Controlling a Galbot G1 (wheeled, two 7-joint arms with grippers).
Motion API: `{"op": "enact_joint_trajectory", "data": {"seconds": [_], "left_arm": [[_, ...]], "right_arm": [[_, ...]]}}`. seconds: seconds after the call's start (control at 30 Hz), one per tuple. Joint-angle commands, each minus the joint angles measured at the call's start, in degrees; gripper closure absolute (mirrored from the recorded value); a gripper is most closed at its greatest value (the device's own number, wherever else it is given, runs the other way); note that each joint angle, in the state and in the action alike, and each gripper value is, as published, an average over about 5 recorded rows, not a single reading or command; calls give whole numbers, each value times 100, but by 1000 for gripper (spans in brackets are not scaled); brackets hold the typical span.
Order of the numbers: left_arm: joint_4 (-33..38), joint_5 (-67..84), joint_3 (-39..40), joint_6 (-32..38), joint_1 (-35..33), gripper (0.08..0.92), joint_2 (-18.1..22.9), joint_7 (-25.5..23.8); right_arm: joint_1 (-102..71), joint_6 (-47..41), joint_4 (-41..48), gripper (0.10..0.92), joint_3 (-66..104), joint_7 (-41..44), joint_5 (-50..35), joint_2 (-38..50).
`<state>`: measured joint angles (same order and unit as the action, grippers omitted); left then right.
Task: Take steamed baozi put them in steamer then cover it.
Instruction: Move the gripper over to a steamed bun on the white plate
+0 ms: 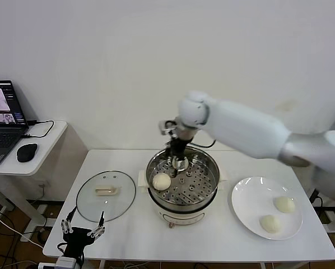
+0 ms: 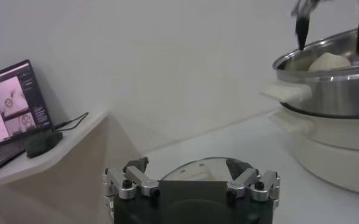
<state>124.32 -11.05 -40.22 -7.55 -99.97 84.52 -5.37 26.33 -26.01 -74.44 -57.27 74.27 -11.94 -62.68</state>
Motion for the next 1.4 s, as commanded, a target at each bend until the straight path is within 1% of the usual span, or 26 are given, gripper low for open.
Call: {"op": "enact_joint_trajectory", "data": {"seconds": [0.03,0.13,0.23,0.37,0.5,0.73,1.03,1.23,1.4], "left_arm": [[0,-6,-2,3,-45,177,-13,-1],[18,-4,-15,-7,-56,177,-16,-14],[25,-4,-7,-17,-52,177,-24,-28],[26,-14,27,-16,-56,177,-22,-25],[17,-47,79,-9,-87,177,9,-15],[21,-136,123,3,-163,177,81,-4],[-45,-227,167,9,-253,177,174,5],[-120,-259,135,8,-266,177,199,3],[-152,-283,128,3,-254,177,196,-9]], "right_arm": [[318,123,-1392,202,387,184,-77,2259],[177,274,-1672,203,521,256,38,3117],[25,434,-1877,203,491,311,217,3774],[-395,528,-2177,202,428,303,487,4362],[-1420,569,-2357,203,1009,280,765,4682],[-3202,798,-2152,202,2110,223,1527,4605],[-4613,1143,-1761,202,3068,168,2508,4162],[-4964,1261,-1410,203,3248,72,2777,3922],[-5064,1287,-1290,202,3307,72,2909,3871]]}}
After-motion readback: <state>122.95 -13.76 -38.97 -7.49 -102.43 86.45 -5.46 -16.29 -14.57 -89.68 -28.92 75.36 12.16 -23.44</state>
